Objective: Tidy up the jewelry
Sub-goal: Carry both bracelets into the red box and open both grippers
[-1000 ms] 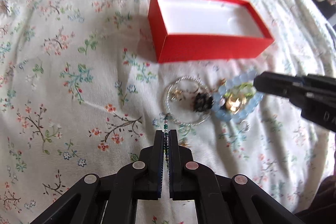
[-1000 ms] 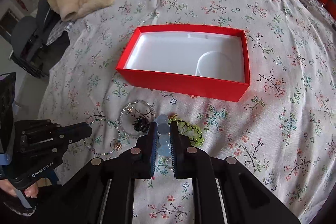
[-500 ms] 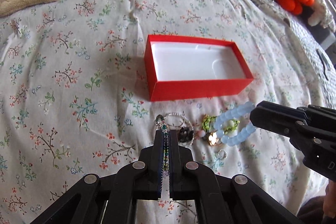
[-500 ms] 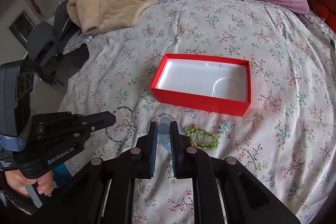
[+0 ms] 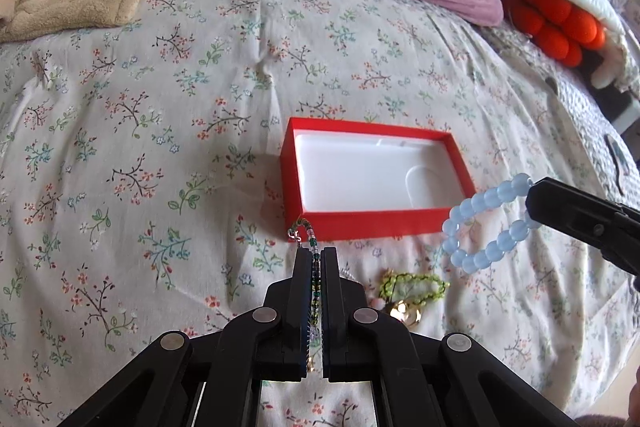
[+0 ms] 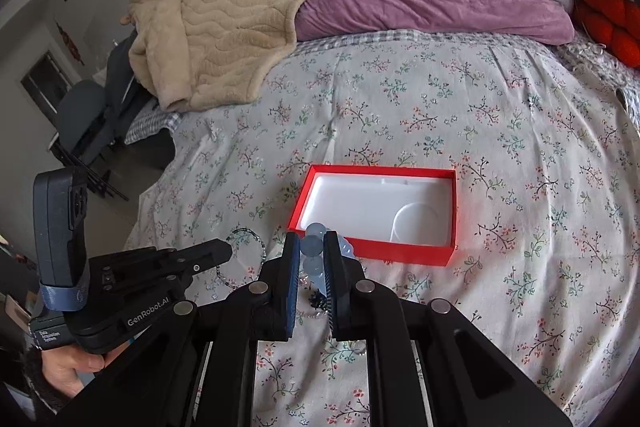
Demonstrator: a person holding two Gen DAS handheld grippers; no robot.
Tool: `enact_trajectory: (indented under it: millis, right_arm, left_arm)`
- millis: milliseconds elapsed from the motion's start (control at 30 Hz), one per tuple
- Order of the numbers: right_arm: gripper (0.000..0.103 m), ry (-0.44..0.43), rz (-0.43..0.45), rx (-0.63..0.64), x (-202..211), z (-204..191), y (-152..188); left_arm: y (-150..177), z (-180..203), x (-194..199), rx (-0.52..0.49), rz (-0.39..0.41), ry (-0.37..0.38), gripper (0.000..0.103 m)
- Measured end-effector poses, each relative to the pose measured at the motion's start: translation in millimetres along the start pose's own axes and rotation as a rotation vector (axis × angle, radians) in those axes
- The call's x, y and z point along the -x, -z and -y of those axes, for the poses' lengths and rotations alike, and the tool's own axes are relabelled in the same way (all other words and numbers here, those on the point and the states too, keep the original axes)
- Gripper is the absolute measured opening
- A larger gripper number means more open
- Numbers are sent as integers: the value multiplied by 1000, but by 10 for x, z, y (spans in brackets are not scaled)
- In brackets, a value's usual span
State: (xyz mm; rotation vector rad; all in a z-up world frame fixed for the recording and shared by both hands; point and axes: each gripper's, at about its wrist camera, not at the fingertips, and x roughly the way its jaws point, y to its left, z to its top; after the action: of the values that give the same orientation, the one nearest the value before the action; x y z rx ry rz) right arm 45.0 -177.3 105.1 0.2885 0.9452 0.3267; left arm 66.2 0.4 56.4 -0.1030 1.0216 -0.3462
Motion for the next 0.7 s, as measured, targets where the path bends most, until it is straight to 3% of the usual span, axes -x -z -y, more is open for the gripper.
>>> enact_trajectory:
  millis: [333,533,700]
  right_arm:
    - [12,8,58,-34,22,91,-245]
    - [12,30,60,-49,-144,184,-323]
    - [13,48,40,-72,-366,324,-361]
  left_arm:
    - [-279,26,-75,60,58,80,0]
    - [-413,47,-365,130,60,165,0]
    - [-455,89,-729,145,32,164,0]
